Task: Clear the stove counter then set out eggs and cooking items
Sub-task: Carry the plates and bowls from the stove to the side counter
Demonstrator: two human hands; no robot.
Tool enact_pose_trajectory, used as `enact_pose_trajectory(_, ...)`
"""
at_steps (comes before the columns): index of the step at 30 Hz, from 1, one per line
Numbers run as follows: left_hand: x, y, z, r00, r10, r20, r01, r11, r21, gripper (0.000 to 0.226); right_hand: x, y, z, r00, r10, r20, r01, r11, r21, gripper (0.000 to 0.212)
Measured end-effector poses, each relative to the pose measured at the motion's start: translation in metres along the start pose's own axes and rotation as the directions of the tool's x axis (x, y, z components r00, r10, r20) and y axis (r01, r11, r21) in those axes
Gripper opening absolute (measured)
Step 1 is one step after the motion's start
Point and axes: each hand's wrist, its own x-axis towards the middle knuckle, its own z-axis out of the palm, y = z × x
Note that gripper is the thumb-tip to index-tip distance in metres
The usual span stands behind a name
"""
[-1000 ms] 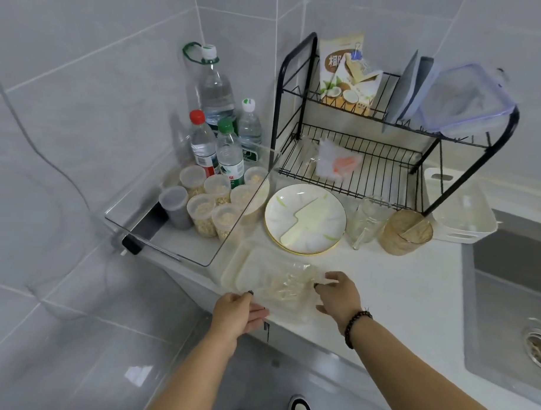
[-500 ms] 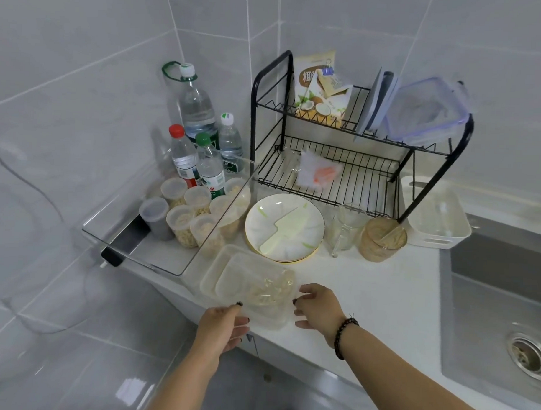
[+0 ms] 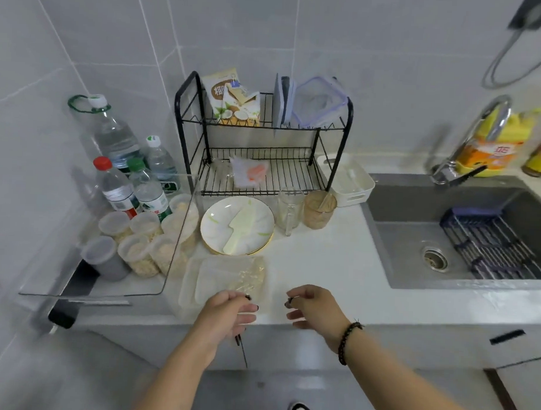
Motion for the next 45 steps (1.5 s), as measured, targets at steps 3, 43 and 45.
enact_pose_trajectory(3,-0.007,0.004,0.008,0.995,0.043,0.095,-0.05,0.996,0.07,0.011,-0.025,0.012,-0.002,0.996,-0.033,-0.078,0.039,0.996,0.074,0.018)
enact_pose_trajectory(43,-0.285,-0.098,0.616,0.407,-0.33,0.852,-0.522,0.681,0.514,0.008,-0.421,0.293,-0.435,0.306,0.413,-0.858,0.466,0.721,0.513,0.032)
enact_pose_trajectory(45,-0.298,-0.107,0.643,0.362,-0.371,0.855,-0.551,0.655,0.518,0.009,-0.432,0.306,-0.446,0.26,0.46,-0.849,0.491,0.694,0.526,0.03)
